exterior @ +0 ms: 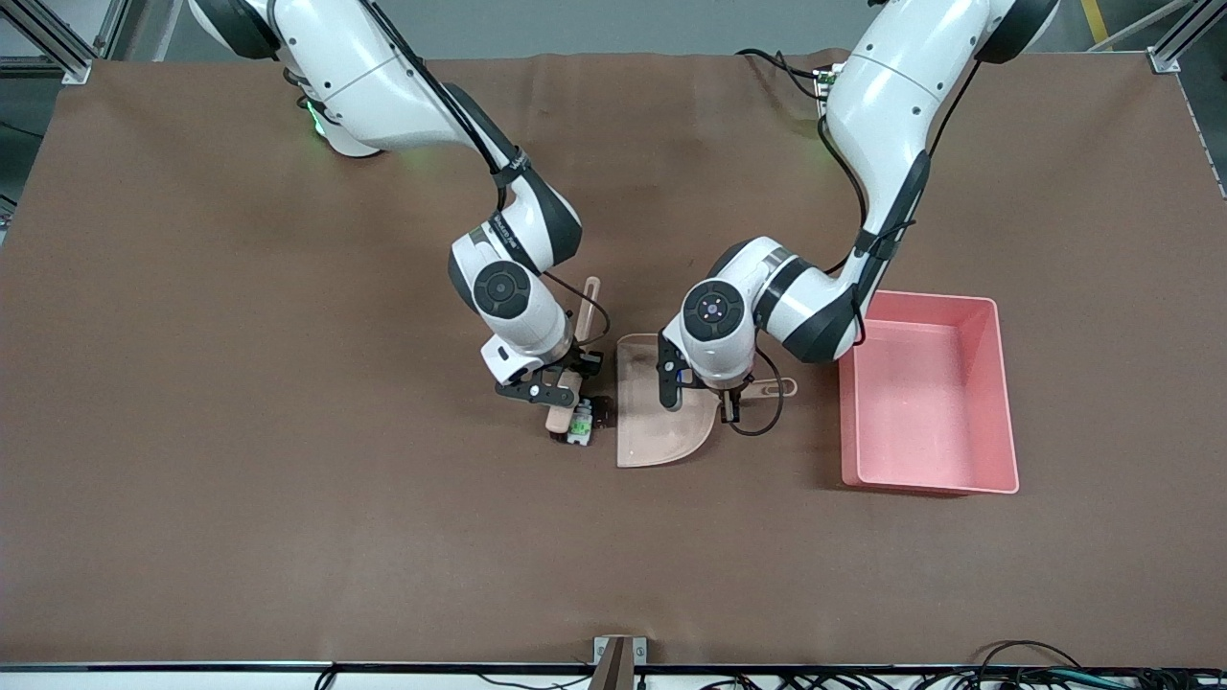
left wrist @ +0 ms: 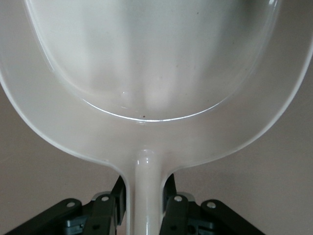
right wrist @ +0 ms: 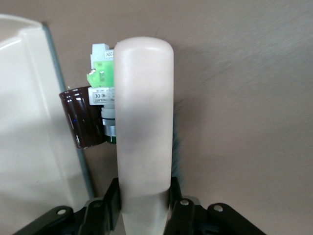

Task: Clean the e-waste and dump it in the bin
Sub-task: 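Sweep the components into the dustpan with the right gripper's brush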

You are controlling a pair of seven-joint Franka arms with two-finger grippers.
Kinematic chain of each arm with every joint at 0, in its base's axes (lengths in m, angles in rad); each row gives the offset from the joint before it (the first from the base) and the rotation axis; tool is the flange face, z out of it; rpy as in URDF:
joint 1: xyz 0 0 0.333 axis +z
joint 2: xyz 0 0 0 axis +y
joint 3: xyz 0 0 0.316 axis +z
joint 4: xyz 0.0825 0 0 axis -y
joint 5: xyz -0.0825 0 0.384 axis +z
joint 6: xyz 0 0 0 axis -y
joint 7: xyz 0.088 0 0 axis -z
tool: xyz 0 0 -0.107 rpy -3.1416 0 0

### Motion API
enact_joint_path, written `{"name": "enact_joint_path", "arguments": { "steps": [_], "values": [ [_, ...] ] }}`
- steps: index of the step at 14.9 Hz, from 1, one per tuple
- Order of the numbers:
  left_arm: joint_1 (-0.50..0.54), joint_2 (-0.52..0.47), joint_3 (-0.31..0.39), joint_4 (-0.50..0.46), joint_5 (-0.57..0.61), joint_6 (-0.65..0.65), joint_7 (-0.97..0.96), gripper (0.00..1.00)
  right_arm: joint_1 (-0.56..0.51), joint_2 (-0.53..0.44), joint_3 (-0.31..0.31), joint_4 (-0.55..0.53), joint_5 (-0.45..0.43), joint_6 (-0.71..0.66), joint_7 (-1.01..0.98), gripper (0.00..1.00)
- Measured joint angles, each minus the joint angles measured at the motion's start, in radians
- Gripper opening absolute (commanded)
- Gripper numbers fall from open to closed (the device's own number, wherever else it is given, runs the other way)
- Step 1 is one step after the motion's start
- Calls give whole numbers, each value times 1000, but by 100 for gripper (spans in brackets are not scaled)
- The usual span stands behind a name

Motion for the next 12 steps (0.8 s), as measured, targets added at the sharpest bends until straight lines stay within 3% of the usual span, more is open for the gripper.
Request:
{"name": "enact_joint_path", "arguments": {
  "steps": [12],
  "values": [
    [0,0,0,0,0,0,-5,18,73,66,0,120,52,-38,62,0]
  ]
}}
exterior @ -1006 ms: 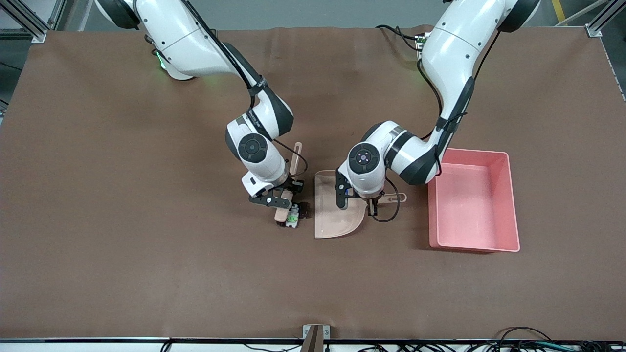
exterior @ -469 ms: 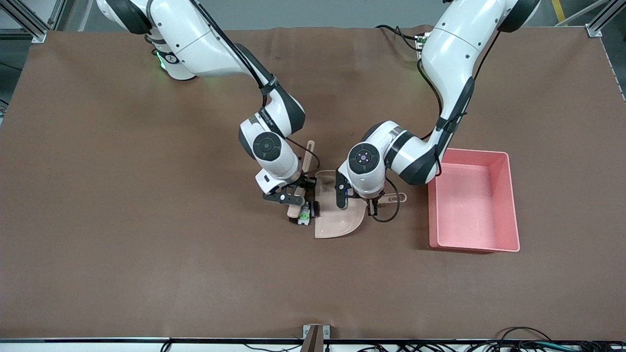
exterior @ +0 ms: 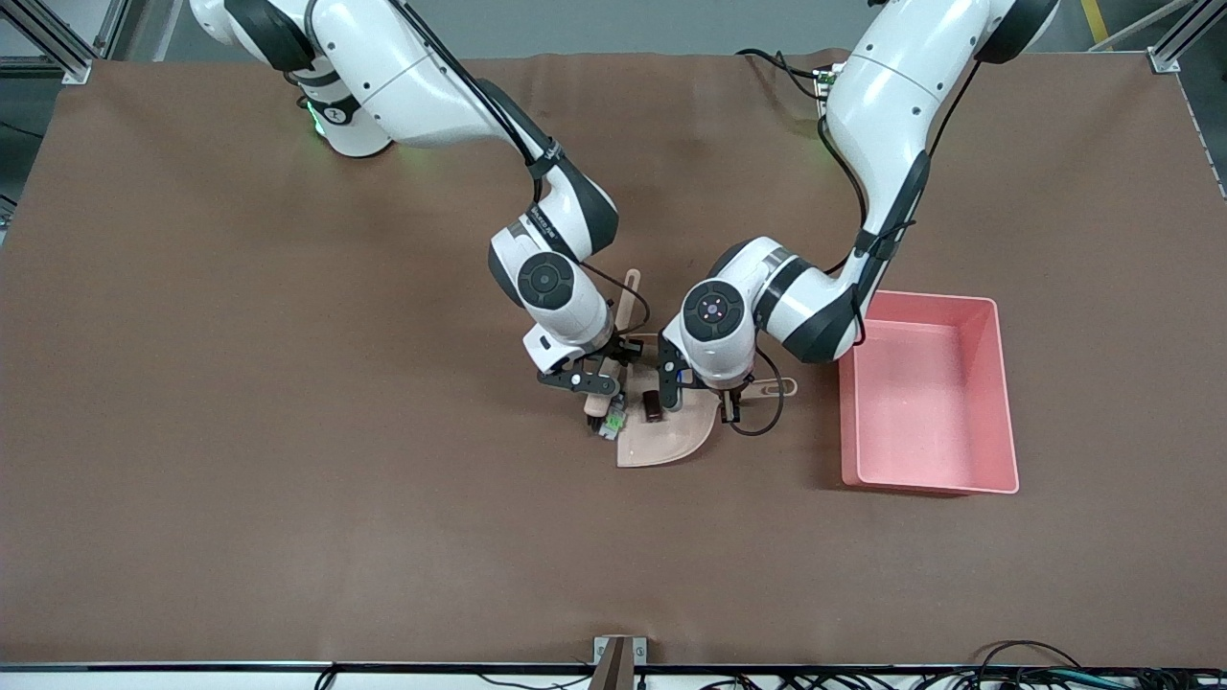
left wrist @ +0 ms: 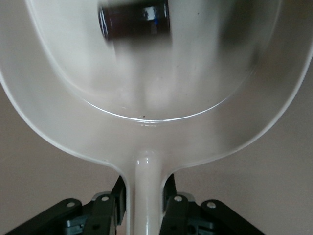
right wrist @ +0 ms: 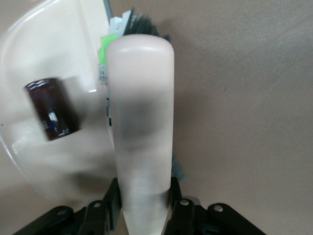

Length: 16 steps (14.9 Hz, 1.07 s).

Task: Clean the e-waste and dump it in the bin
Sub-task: 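Sweep the components into the dustpan with the right gripper's brush, then withdraw the brush with the right gripper while the left gripper lifts the dustpan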

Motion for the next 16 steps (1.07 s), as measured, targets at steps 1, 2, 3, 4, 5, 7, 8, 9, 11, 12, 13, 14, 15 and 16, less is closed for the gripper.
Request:
{"name": "enact_joint_path", "arguments": {
  "steps": [1,2,3,4,5,7,8,9,11,12,13,14,15,16],
  "values": [
    [0,0,0,0,0,0,0,18,2,2,1,6,1,-1,6,0],
    [0,0,0,0,0,0,0,18,3,4,5,12,3,-2,14,0],
    [0,0,0,0,0,0,0,18,5,6,9,18,5,-5,20,0],
    [0,0,0,0,0,0,0,18,8,8,11,27,9,-10,26,0],
    [0,0,0,0,0,0,0,18,13,9,13,36,14,-15,36,0],
    [0,0,0,0,0,0,0,17,25,13,16,64,19,-40,67,0],
    [0,0,0,0,0,0,0,17,31,15,17,80,21,-56,83,0],
    [0,0,0,1,0,0,0,17,36,16,17,91,22,-65,98,0],
    [0,0,0,1,0,0,0,17,41,20,17,102,24,-69,129,0],
    [0,0,0,1,0,0,0,17,41,22,17,106,25,-70,143,0],
    [0,0,1,1,0,0,0,17,41,25,17,110,26,-71,151,0],
    [0,0,1,1,0,0,0,17,41,28,17,115,27,-77,155,0],
    [0,0,1,1,0,0,0,17,41,29,17,118,27,-88,156,0],
    [0,0,1,1,0,0,0,17,41,30,16,120,27,-96,156,0]
  ]
}}
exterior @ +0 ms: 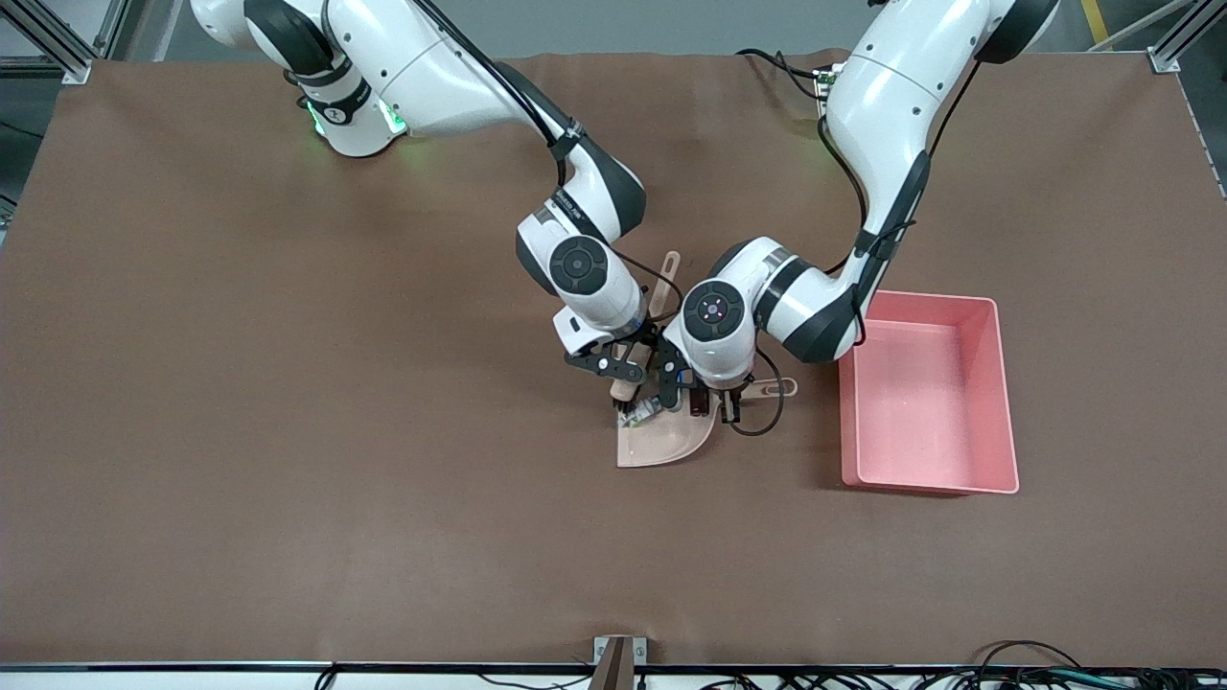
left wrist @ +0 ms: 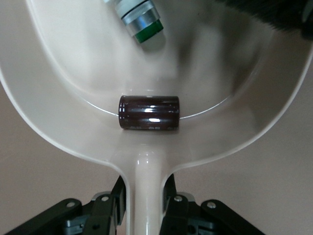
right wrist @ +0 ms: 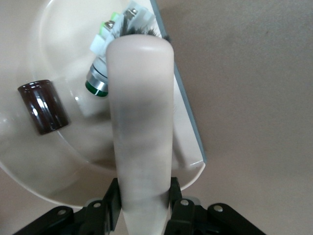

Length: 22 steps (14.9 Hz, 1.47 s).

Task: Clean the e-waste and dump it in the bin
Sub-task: 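Withdraw the brush with the right gripper while the left gripper lifts the dustpan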

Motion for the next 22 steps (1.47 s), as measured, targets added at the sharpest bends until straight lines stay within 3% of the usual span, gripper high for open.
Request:
{"name": "enact_joint_path", "arguments": {
  "steps": [8,13,22],
  "values": [
    [4,0,2,0,0,0,0,17,-60,-3,-6,25,1,-107,-78,0],
    [5,1,3,0,0,11,0,8,-147,-60,-7,36,3,-268,-197,0],
    [8,9,4,-14,0,139,1,3,-323,-305,-15,-214,-5,-305,-473,0]
  ]
}}
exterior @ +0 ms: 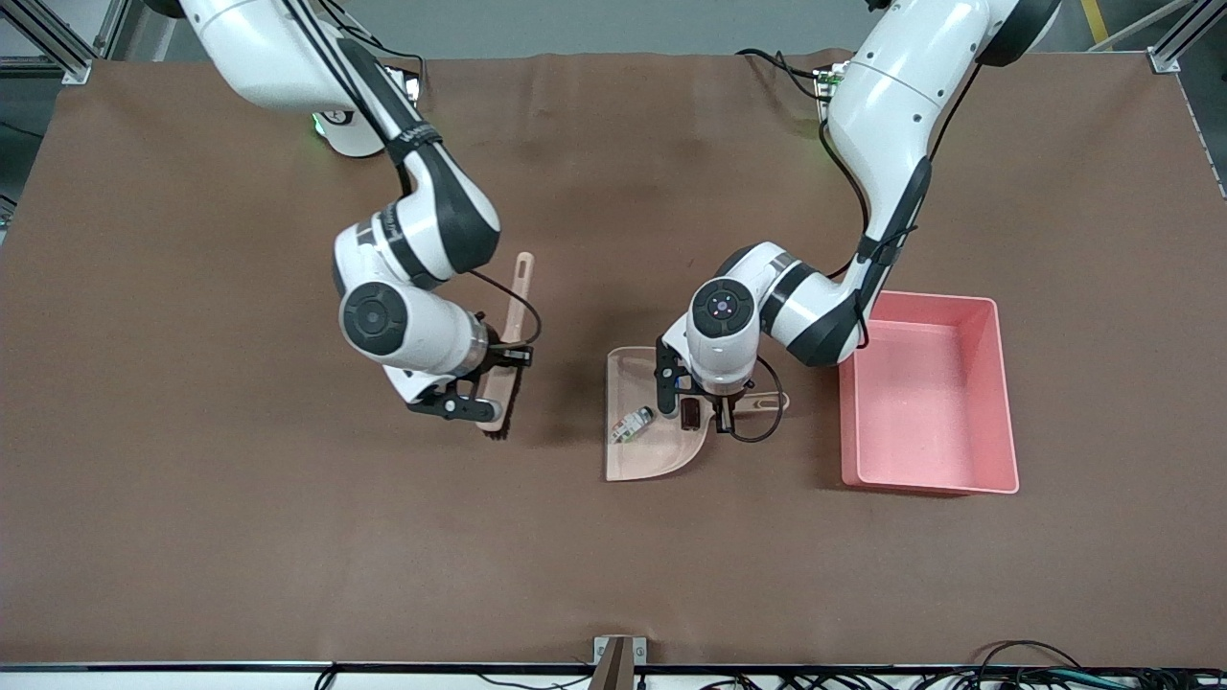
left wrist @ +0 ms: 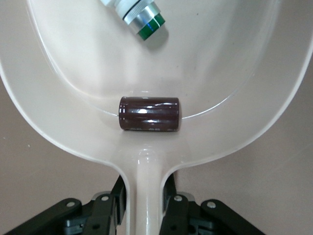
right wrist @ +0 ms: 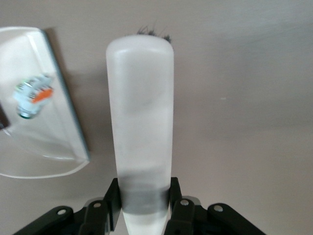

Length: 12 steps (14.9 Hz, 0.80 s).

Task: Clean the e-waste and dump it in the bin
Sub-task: 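Withdraw the brush with the right gripper while the left gripper lifts the dustpan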

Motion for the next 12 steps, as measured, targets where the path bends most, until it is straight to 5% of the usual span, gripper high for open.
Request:
{"name": "enact_joint_path", "arguments": {
  "steps": [5,12],
  "values": [
    [8,-5,-19,3,0,45,2,3,-104,-121,-6,-204,-54,52,-145,0],
    [190,-88,-168,-15,0,25,83,3,-336,-336,-9,-529,-73,112,-329,0]
  ]
}}
